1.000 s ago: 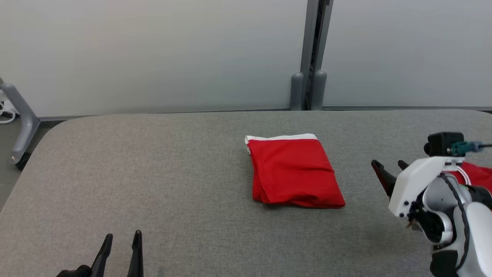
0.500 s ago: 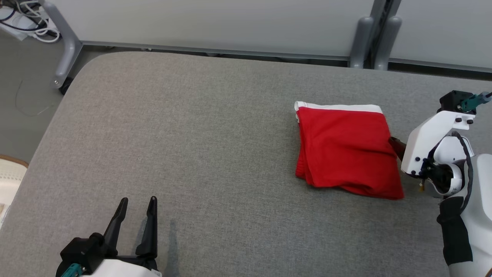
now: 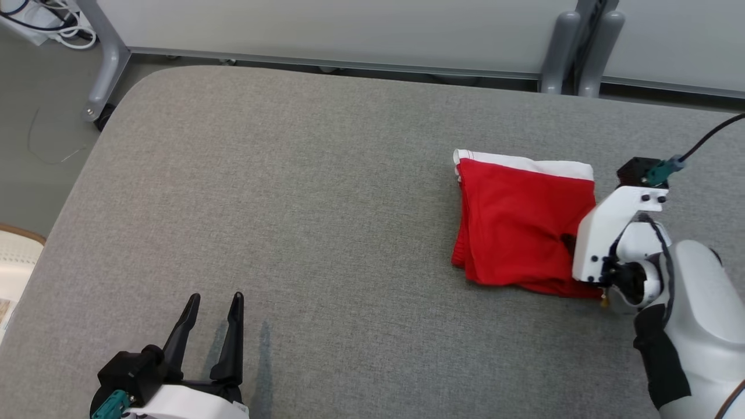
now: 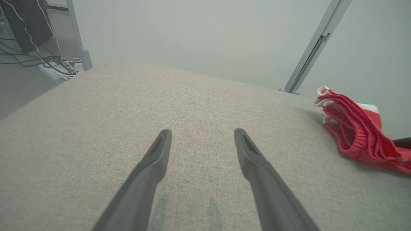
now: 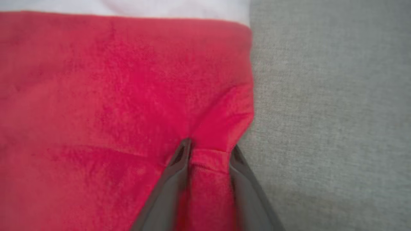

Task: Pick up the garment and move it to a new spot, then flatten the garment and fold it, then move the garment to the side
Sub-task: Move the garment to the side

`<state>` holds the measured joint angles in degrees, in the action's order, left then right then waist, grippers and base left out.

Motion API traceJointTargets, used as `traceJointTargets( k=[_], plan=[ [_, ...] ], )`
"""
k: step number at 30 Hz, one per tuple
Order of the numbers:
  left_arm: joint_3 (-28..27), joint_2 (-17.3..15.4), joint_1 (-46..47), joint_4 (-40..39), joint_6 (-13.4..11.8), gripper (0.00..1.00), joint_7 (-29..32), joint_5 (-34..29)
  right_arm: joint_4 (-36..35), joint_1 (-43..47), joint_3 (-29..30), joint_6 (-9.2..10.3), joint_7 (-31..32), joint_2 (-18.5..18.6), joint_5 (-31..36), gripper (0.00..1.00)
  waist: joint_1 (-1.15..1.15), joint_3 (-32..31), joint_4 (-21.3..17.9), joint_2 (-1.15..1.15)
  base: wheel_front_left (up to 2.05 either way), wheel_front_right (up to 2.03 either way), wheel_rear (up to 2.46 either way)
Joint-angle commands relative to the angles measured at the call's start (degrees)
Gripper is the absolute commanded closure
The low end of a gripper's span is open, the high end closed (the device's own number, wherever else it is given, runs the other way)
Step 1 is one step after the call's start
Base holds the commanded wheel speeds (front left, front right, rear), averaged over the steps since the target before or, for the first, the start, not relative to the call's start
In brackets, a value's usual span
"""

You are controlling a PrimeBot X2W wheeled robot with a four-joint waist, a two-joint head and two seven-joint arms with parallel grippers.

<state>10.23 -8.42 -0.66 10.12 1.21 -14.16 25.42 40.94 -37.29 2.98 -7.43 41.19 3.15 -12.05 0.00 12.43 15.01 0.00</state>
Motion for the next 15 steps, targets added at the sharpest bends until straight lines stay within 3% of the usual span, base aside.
traceJointTargets(
  k=[1,10,15],
  plan=[
    [-0.1,-0.5,0.5,0.2,0.2,0.0,-0.2,0.3,0.3,0.8,-0.7,-0.12,-1.1,-0.3,0.6,1.0,0.0,-0.6,-0.9,0.0,0.0,0.0,0.0],
    [-1.0,-1.1,-1.2,-0.5,-0.4,0.0,-0.4,1.0,-7.6,1.3,-5.3,-0.08,-4.2,0.1,5.6,1.0,0.0,-4.4,-7.0,0.0,0.0,0.0,0.0],
    [-1.3,-1.3,-1.9,-1.5,-0.8,0.0,-0.3,1.1,-15.5,3.1,-8.8,-0.08,-1.3,3.8,7.2,1.0,0.0,-5.6,-11.2,0.0,0.0,0.0,0.0]
  ],
)
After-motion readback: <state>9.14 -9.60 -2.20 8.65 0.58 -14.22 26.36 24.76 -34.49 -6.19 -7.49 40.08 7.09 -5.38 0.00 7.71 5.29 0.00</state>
